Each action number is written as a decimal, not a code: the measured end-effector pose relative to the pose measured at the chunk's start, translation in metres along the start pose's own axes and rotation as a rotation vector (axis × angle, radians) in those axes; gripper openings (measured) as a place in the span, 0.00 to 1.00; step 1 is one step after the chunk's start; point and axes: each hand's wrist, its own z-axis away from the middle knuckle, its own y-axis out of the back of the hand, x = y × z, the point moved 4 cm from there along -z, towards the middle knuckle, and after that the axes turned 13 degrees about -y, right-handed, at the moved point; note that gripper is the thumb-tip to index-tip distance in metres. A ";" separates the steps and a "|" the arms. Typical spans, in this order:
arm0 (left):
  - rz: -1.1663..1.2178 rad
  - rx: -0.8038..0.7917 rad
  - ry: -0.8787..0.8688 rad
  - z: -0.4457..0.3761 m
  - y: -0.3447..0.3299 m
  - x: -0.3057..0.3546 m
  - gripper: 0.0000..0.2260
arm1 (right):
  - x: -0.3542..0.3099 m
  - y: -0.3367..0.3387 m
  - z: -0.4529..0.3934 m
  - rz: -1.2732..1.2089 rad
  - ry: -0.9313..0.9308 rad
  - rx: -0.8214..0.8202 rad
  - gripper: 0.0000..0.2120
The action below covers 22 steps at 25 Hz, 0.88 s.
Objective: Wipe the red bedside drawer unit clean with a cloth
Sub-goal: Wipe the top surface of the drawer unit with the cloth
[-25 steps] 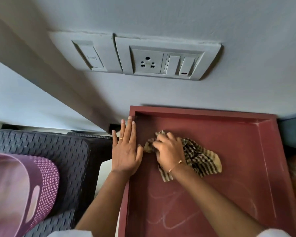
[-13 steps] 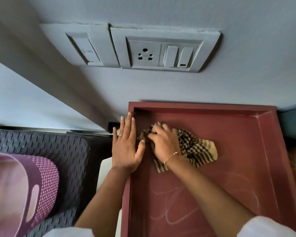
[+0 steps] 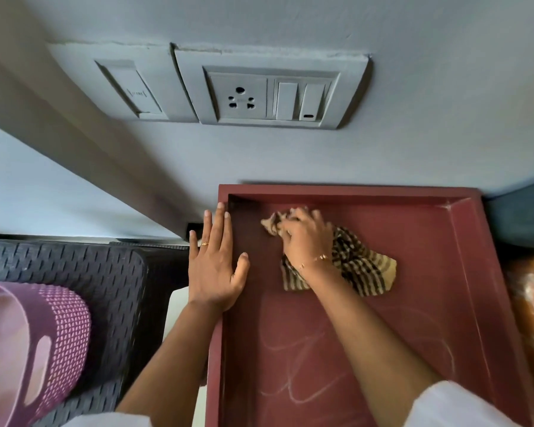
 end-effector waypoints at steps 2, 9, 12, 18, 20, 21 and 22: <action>-0.078 -0.040 -0.006 0.000 0.000 0.001 0.33 | -0.023 -0.001 -0.003 -0.024 -0.066 0.021 0.05; -0.431 -0.346 -0.320 -0.008 -0.008 0.031 0.39 | 0.087 0.017 0.043 -0.082 0.039 -0.015 0.06; -0.396 -0.509 -0.496 -0.013 -0.033 0.075 0.39 | 0.174 0.041 0.010 -0.076 -0.279 0.034 0.05; -0.198 -0.538 -0.527 -0.028 -0.081 0.184 0.38 | 0.215 0.053 0.011 -0.030 -0.297 0.164 0.08; -0.219 -0.605 -0.487 -0.027 -0.093 0.201 0.38 | 0.230 0.059 0.057 -0.013 -0.341 0.195 0.13; -0.219 -0.602 -0.457 -0.026 -0.096 0.206 0.39 | 0.235 0.062 0.081 -0.014 -0.359 0.195 0.16; -0.213 -0.604 -0.421 -0.023 -0.099 0.206 0.40 | 0.237 0.063 0.098 -0.019 -0.370 0.176 0.17</action>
